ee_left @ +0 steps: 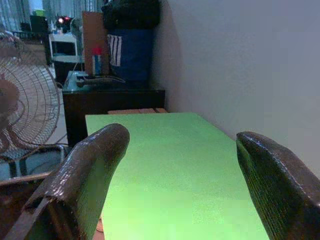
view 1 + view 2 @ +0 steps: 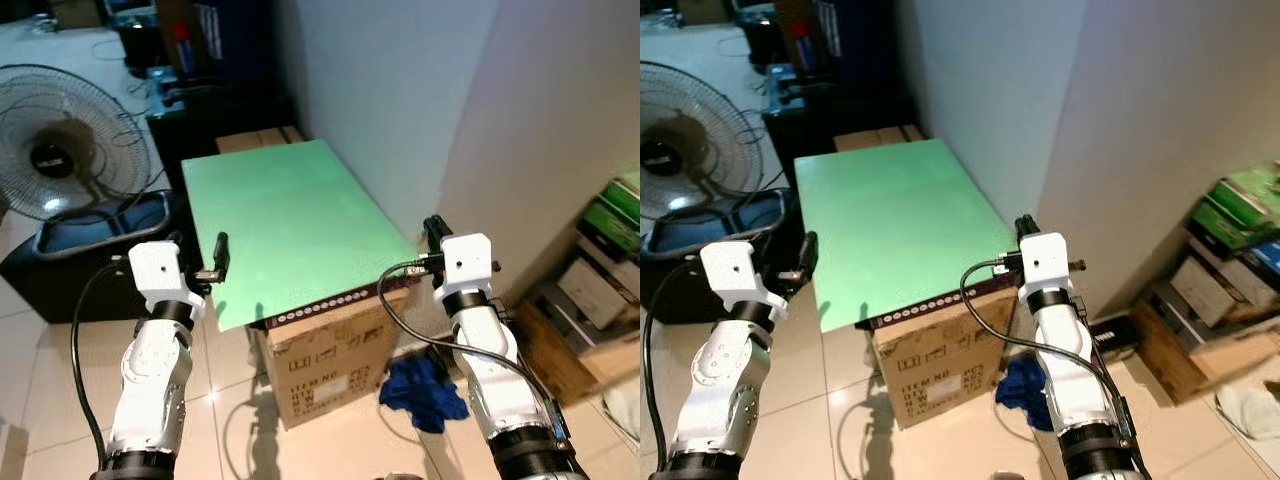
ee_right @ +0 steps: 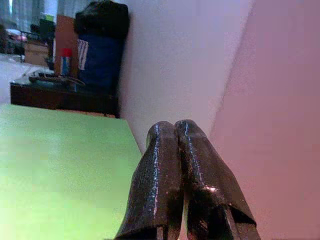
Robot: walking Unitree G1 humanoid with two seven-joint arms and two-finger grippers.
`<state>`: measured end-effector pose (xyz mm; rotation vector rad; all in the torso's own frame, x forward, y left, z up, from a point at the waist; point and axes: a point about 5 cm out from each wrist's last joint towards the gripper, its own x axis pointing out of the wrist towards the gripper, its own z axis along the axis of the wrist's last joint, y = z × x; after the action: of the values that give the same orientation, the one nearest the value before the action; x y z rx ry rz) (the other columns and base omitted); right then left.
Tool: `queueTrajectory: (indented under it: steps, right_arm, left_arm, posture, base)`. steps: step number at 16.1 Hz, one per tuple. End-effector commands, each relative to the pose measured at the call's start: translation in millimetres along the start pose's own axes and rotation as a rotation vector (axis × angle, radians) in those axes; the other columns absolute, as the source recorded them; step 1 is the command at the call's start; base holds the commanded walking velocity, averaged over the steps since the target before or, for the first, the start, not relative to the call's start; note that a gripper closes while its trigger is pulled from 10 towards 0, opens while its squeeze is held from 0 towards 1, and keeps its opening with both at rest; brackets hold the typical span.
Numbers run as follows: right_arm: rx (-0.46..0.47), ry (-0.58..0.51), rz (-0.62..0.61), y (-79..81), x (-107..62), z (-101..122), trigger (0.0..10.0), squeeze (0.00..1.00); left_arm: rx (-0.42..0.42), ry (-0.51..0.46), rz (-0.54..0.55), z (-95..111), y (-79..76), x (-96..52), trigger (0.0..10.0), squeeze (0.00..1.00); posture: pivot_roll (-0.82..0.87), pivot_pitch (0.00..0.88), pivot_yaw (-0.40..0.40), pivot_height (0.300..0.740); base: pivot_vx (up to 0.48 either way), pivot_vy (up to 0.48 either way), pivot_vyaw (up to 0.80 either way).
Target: Hang keys on a hook
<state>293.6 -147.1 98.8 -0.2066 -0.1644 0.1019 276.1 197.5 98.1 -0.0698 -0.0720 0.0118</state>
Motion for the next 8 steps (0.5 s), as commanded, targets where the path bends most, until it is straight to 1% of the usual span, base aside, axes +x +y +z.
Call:
queueTrajectory:
  steps: [1, 3, 6, 8]
  right_arm:
    - [0.010, 0.016, 0.004, 2.3, -1.5, -1.8, 0.0, 0.00]
    - [0.002, 0.019, 0.024, 6.5, -2.1, -1.5, 0.0, 0.00]
    - [0.000, 0.042, 0.039, 11.0, -2.3, -5.4, 0.0, 0.00]
    - [-0.042, 0.057, 0.065, 12.8, -0.6, -6.0, 0.0, 0.00]
  left_arm:
    - [-0.002, 0.000, 0.010, 2.0, 1.8, 0.2, 10.0, 0.00]
    - [0.002, 0.002, 0.006, 2.1, 0.8, 0.6, 10.0, 0.00]
    - [0.011, 0.031, 0.003, -2.5, -0.2, 2.8, 10.0, 0.00]
    - [0.013, 0.041, 0.009, -4.2, -0.3, 5.5, 10.0, 0.00]
  posture:
    - [-0.15, 0.000, 0.046, 0.740]
    - [-0.15, 0.000, 0.048, 0.740]
    - [-0.15, 0.000, 0.052, 0.740]
    - [-0.15, 0.000, 0.056, 0.740]
  base:
    - [0.000, 0.000, 0.00]
    - [0.000, 0.000, 0.00]
    - [0.000, 0.000, 0.00]
    - [0.000, 0.000, 0.00]
